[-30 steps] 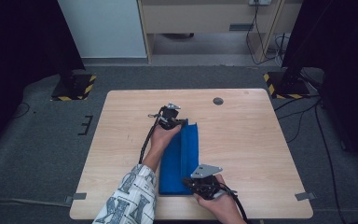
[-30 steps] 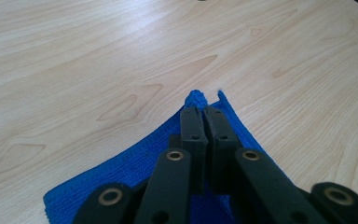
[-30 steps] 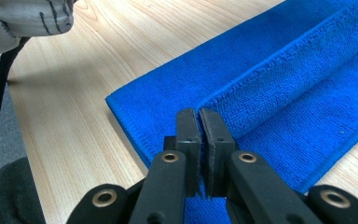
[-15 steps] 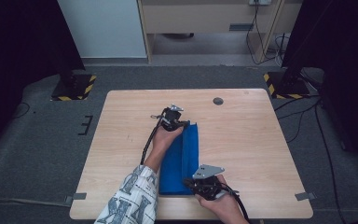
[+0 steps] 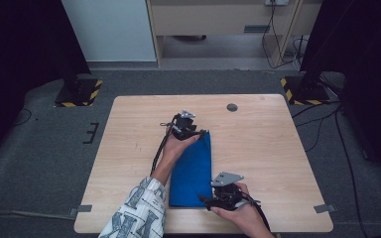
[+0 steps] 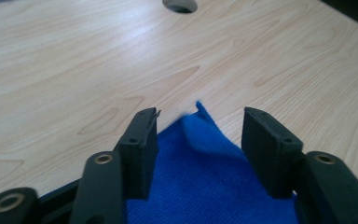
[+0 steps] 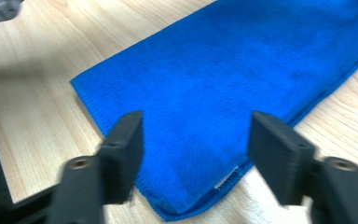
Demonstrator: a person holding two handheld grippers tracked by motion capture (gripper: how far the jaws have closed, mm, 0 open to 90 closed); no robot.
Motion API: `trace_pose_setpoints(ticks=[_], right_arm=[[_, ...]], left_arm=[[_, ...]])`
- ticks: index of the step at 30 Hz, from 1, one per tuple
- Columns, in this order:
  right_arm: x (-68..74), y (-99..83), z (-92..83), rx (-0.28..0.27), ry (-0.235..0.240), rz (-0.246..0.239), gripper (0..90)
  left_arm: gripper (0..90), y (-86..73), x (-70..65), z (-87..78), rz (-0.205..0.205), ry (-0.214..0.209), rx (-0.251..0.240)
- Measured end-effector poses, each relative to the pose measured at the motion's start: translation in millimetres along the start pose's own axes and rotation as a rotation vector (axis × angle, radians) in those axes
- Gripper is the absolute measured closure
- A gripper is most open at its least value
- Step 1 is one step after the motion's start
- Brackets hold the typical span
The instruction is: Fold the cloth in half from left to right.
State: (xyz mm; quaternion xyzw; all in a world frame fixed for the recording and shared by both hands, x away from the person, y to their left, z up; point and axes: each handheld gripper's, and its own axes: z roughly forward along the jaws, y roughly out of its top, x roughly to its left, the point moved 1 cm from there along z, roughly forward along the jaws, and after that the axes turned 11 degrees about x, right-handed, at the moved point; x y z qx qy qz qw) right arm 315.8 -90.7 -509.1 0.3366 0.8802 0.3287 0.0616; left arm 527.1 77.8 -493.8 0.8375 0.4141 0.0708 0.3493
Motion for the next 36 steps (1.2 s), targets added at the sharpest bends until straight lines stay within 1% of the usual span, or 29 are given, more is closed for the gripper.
trace_pose_setpoints(ticks=[1,3,6,8,10,12,15,17,22,25,27,29,31,32,33,34,36], right_arm=[[-1.4,0.2,0.0,0.0,0.001,0.004,28.1],[-4.4,1.3,1.3,0.006,-0.024,0.02,19.9],[-10.5,3.9,4.2,-0.011,-0.052,0.038,14.3],[-15.7,6.1,5.3,-0.022,-0.059,0.044,12.1],[-21.1,8.3,5.3,-0.034,-0.066,0.062,10.4],[-26.2,10.0,5.5,-0.043,-0.071,0.071,9.4],[-33.7,12.0,7.8,-0.048,-0.077,0.08,7.4],[-39.8,13.3,10.7,-0.041,-0.087,0.071,7.5],[-54.0,19.0,16.6,-0.033,-0.091,0.067,9.7],[-62.4,25.9,21.2,-0.011,-0.111,0.071,10.1],[-68.3,32.1,23.7,-0.008,-0.118,0.074,10.5],[-74.1,39.3,26.5,-0.001,-0.128,0.074,11.4],[-79.8,47.0,28.9,0.007,-0.13,0.077,12.3],[-82.3,51.0,29.9,0.005,-0.136,0.076,12.9],[-85.0,54.7,30.5,0.008,-0.15,0.071,13.5],[-87.4,58.0,30.8,0.007,-0.17,0.076,14.7],[-92.8,64.2,32.9,-0.003,-0.169,0.079,14.7]], left_arm=[[41.7,-0.3,-0.9,-2.3,0.006,0.001,-0.002],[38.7,-3.7,-2.4,-8.3,0.005,-0.011,-0.01],[32.3,-9.3,-2.8,-20.1,0.013,0.007,-0.024],[28.9,-14.2,-1.3,-29.1,0.019,0.015,-0.02],[25.4,-18.4,0.1,-35.5,0.027,0.029,-0.012],[23.2,-22.7,2.4,-41.0,0.034,0.03,-0.017],[18.0,-27.2,7.5,-46.4,0.03,0.04,-0.019],[14.5,-28.9,11.1,-48.1,0.03,0.043,-0.006],[12.5,-33.6,18.1,-49.3,0.021,0.039,0.008],[11.6,-35.5,20.1,-48.8,0.026,0.036,0.006],[10.6,-36.2,22.1,-47.4,0.033,0.021,-0.002],[10.6,-36.8,24.5,-46.2,0.029,0.021,-0.006],[10.6,-37.5,26.8,-46.6,0.039,0.022,-0.007],[10.6,-37.8,28.0,-47.1,0.054,0.027,-0.008],[10.9,-37.9,29.7,-47.9,0.073,0.038,-0.002],[11.5,-37.7,31.7,-48.6,0.083,0.052,0.003],[12.8,-38.1,37.2,-49.5,0.069,0.065,-0.018]])
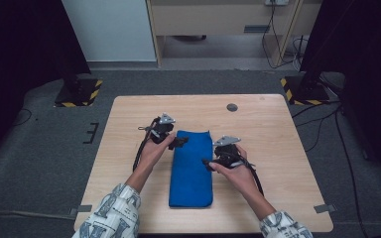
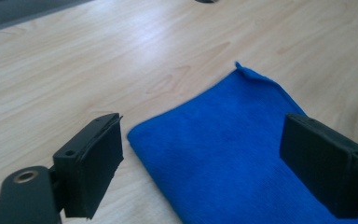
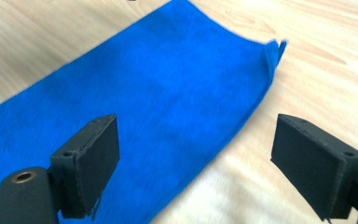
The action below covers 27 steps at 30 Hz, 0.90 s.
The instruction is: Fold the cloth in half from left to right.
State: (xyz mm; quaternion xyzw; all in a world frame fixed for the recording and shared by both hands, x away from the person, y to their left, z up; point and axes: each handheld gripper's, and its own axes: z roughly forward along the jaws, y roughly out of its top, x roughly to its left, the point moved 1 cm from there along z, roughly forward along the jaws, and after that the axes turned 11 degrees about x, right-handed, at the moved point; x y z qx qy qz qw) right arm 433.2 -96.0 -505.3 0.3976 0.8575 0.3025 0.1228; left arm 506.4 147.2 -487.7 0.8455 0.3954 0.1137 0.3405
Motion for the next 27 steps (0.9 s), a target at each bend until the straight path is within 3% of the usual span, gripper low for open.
trace_pose_setpoints(ticks=[3,6,11,16,19,24,27], right_arm=[[-7.2,11.2,8.8,0.011,-0.006,-0.008,17.8],[-14.3,20.2,15.5,0.007,0.02,0.0,22.3],[-27.4,34.3,24.7,0.007,0.0,0.02,29.3],[-39.6,46.0,29.5,0.007,0.024,0.045,28.3],[-40.2,49.2,29.6,0.023,0.03,0.041,26.9],[-40.2,49.3,32.9,0.066,0.0,0.031,27.6],[-42.3,49.1,31.5,0.057,-0.01,0.036,30.6]], left_arm=[[14.7,-1.1,7.2,1.5,-0.038,0.025,-0.018],[13.9,-1.2,14.0,5.5,-0.033,0.064,0.001],[13.8,-1.2,20.2,14.5,-0.07,0.042,0.011],[13.8,-3.2,17.1,15.7,-0.06,0.045,0.037],[13.5,-4.4,13.8,11.7,-0.071,0.038,0.025],[12.3,-5.9,10.5,7.1,-0.052,0.033,0.033],[12.3,-6.1,11.0,4.4,-0.064,0.033,0.021]])
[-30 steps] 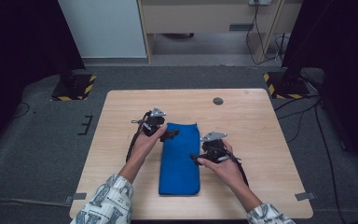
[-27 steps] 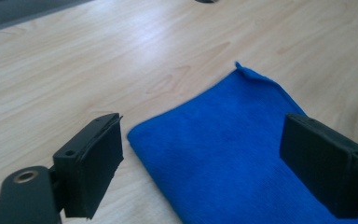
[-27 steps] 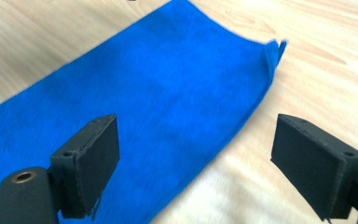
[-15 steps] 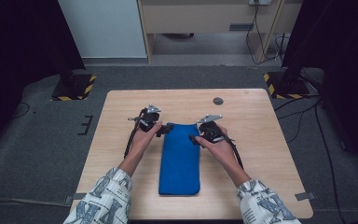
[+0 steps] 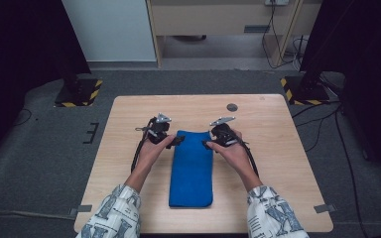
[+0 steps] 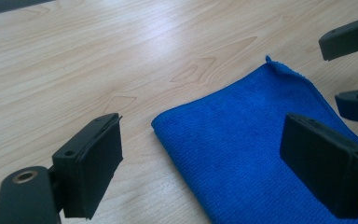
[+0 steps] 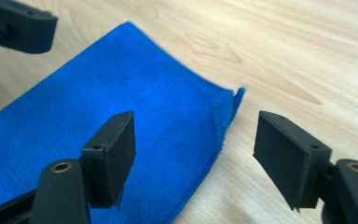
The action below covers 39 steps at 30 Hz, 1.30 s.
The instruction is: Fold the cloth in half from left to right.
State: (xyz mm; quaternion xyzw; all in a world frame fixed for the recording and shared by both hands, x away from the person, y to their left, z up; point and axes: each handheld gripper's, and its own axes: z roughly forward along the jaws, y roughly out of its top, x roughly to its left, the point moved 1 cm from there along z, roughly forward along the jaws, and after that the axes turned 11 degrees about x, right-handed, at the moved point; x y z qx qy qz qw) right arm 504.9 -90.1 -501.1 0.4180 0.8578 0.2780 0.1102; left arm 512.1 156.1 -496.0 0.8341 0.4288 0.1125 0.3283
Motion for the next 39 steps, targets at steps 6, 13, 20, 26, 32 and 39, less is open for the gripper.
trace_pose_setpoints(ticks=[6,13,20,26,32,39], right_arm=[[-9.8,3.0,1.2,-0.038,0.012,0.014,39.9],[-12.8,8.4,16.7,-0.007,0.01,0.032,41.3],[-18.8,5.5,33.5,0.029,-0.001,0.078,46.6],[-22.6,7.7,39.3,0.032,-0.001,0.091,49.3],[-19.8,9.4,45.7,0.029,0.026,0.088,66.4],[-18.1,14.2,40.2,-0.009,0.061,0.082,85.1]], left_arm=[[15.8,0.1,6.6,5.5,-0.023,-0.002,-0.016],[24.9,-6.8,11.2,25.5,-0.043,-0.017,0.038],[29.3,-7.6,9.2,40.2,-0.041,0.034,0.055],[36.2,-9.7,9.0,47.7,-0.016,0.045,0.061],[51.2,-9.4,7.1,49.2,0.003,0.04,0.054],[73.6,-10.0,7.6,47.8,-0.019,0.005,0.053]])
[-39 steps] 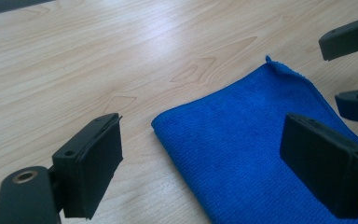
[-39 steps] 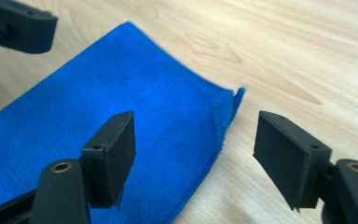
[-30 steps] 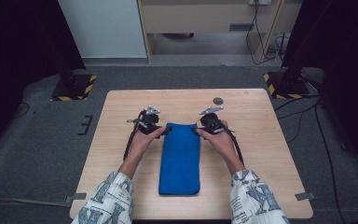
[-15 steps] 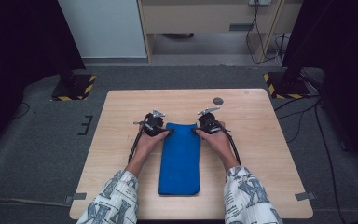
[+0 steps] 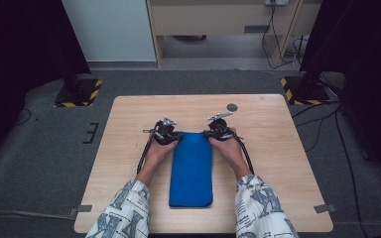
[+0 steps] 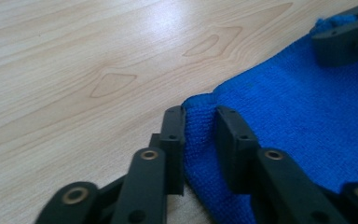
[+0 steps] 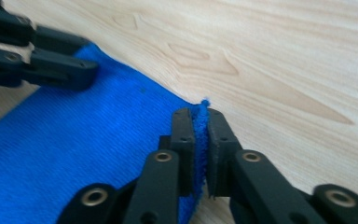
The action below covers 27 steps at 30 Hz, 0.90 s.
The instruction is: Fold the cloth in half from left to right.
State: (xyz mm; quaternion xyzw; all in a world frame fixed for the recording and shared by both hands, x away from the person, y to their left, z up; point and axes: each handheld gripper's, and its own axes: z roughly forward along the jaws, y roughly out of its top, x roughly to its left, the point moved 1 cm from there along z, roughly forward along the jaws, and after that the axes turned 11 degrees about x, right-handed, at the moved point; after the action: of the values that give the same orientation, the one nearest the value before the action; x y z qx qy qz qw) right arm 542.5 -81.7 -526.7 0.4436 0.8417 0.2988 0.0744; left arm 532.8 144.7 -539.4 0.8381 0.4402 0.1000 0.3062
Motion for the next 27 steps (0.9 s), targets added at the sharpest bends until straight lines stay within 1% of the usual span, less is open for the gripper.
trace_pose_setpoints(ticks=[1,3,5,8,12,14,16,19,21,25,27], right_arm=[[0.6,0.4,-1.4,-0.002,0.001,-0.001,85.5],[0.6,0.8,-3.4,-0.003,-0.001,-0.006,85.9],[1.2,1.4,-6.9,-0.005,0.001,-0.009,86.1],[3.2,3.3,-15.7,-0.019,0.004,-0.021,86.4],[5.8,5.8,-25.9,-0.044,0.004,-0.022,86.5],[7.5,7.0,-29.9,-0.051,0.001,-0.024,86.5],[9.5,9.1,-33.7,-0.065,0.002,-0.031,86.6],[12.7,13.8,-38.1,-0.079,0.001,-0.041,86.6],[14.1,17.1,-39.9,-0.077,0.003,-0.049,86.6],[14.6,22.8,-39.5,-0.069,-0.001,-0.063,86.6],[14.2,24.0,-38.7,-0.073,0.002,-0.061,86.7]], left_arm=[[77.1,0.1,-0.2,-0.6,0.001,0.002,0.004],[81.1,0.7,-1.4,-2.6,0.004,0.003,0.003],[83.4,1.4,-2.6,-5.8,0.01,0.003,0.002],[84.9,3.9,-4.8,-15.1,0.014,0.009,-0.024],[85.5,9.4,-10.6,-33.3,0.037,0.022,-0.056],[85.7,10.6,-11.5,-40.1,0.042,0.025,-0.062],[85.9,11.9,-11.7,-46.6,0.036,0.029,-0.074],[86.3,13.4,-11.0,-50.8,0.036,0.042,-0.087],[86.4,13.7,-9.7,-50.3,0.031,0.046,-0.086],[86.5,13.0,-7.9,-49.6,0.037,0.047,-0.084],[86.4,13.3,-6.6,-51.7,0.027,0.05,-0.093]])
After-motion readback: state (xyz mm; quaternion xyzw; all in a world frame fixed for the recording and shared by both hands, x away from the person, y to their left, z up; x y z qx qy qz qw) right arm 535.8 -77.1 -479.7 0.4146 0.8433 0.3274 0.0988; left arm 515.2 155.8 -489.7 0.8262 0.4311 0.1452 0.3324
